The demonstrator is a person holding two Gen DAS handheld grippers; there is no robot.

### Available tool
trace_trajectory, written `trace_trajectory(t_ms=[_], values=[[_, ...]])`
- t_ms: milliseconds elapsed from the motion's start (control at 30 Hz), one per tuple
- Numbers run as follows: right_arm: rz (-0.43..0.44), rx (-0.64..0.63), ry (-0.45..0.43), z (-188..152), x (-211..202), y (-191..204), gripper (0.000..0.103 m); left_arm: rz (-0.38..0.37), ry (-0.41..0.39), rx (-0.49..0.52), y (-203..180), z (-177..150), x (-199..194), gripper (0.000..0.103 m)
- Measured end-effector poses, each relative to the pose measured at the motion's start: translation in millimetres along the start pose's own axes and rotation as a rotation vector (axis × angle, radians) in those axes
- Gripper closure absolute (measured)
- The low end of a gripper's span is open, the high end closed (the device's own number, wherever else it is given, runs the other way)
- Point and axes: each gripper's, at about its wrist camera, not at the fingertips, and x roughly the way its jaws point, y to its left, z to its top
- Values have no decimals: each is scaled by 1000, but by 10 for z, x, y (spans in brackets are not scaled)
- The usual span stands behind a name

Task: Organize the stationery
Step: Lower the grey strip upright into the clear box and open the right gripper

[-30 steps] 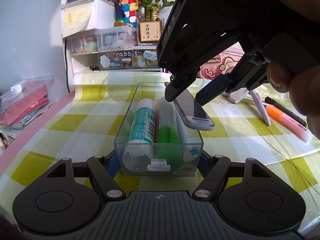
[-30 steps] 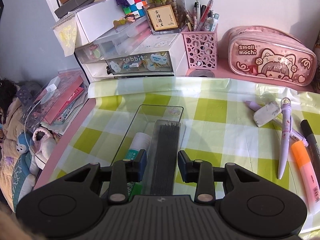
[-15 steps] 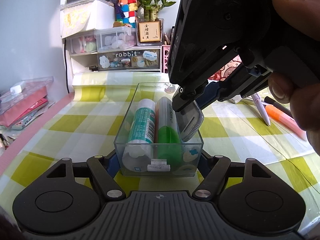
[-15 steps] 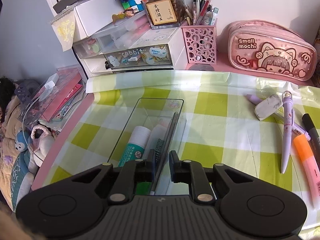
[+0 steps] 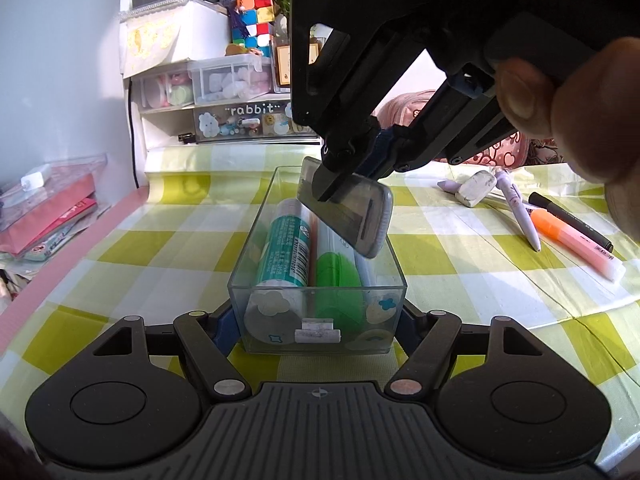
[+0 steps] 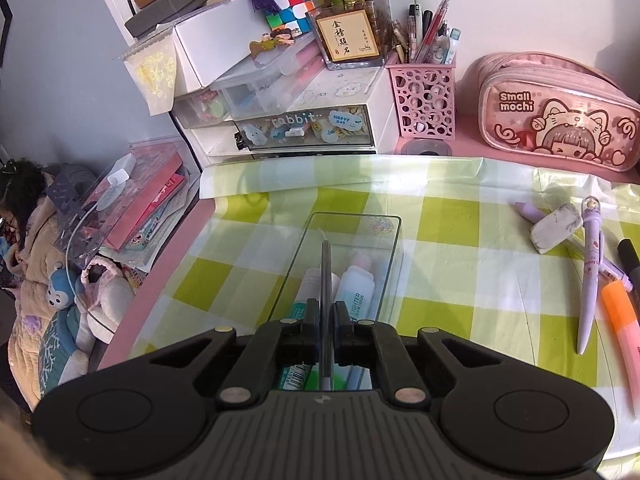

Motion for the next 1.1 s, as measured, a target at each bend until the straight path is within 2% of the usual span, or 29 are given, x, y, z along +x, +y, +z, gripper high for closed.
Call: trace_trajectory(t_ms=[200,333,467,667,800,933,1100], values=[[-19,-33,110,115,152,48,103,-4,-1,3,12,0,1,30],[-65,-91,203,253,267,185,103,-5,-1,5,14,0,1,30],[-103,-145,234,293,314,297,103,-11,-1,5,25,-2,4,30],[-43,-60,261,301,328,163,103,-17,-3,8,27,-1,5,30],[-75,35,217,294,288,57,103,-16,-3,8,23,-1,7,30],[-70,96,239,284,255,92,103,-11,-5,12,8,-3,7,30],[-125,58,314,344,361,202,103,-14,-6,18,11,-5,1,30]])
